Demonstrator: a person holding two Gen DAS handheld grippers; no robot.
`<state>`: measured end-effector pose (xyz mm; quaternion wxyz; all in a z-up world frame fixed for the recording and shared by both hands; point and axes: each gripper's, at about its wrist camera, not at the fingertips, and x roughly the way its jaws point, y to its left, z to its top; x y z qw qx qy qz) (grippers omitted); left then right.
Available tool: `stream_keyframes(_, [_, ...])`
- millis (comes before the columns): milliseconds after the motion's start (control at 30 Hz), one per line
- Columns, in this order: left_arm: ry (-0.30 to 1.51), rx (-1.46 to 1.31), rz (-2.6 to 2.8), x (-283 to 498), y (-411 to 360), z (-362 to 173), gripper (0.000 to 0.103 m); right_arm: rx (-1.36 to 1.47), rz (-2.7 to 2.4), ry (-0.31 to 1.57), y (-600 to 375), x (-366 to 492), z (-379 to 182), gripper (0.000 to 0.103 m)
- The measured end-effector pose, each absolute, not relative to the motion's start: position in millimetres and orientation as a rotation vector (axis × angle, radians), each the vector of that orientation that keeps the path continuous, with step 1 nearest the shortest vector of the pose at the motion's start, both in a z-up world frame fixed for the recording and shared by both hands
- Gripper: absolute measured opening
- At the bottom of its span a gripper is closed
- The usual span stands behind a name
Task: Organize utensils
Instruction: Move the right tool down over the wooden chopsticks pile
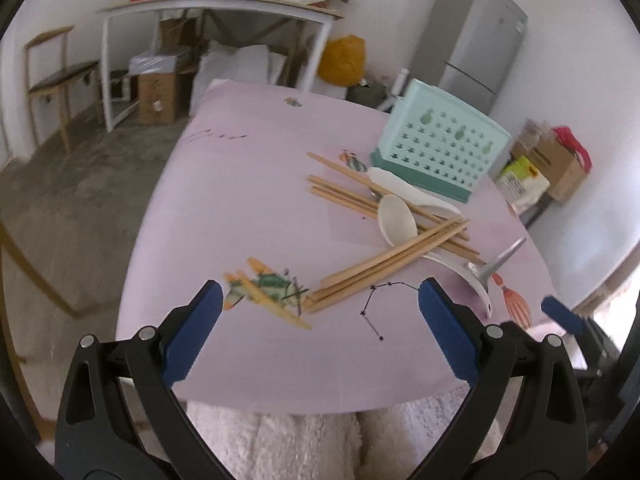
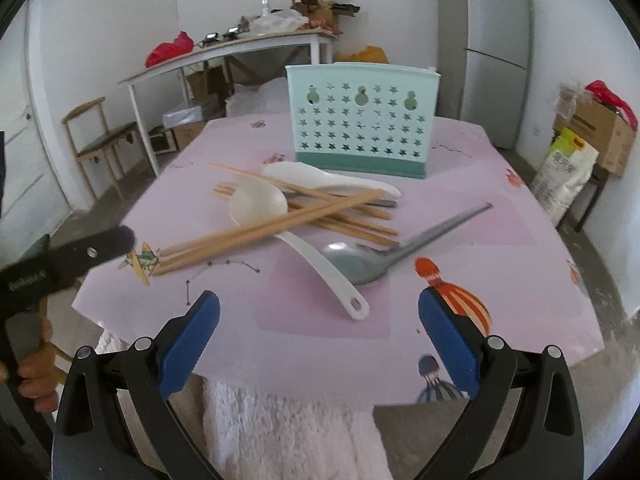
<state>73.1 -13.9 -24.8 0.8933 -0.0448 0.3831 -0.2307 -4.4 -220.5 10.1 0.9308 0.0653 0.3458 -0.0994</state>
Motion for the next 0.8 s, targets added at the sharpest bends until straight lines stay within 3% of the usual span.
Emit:
stream_keyframes(300, [0.748, -0.044, -0.569, 98.8, -36.7, -14.6, 0.091, 0.296, -0.122, 0.657, -260.2, 18.8, 18.4, 0.092])
stream_keyframes(367, [0.738, -0.024, -0.607, 103.8, -44.6, -10.8, 0.078, 0.353, -0.107, 0.649, -272.5, 23.5, 20.7, 0.088])
stream_keyframes(633, [0.773, 0.062, -0.603, 111.5, -69.3, -21.5, 0.050, 0.765, 0.037, 0.722, -329.0, 62.3, 10.4, 0.073])
stream_keyframes(800, [0.817, 0.045, -0.550, 114.2, -63.3, -34.5, 0.035, 0.888, 0.056, 0.782, -338.2, 86.1, -5.4, 0.058])
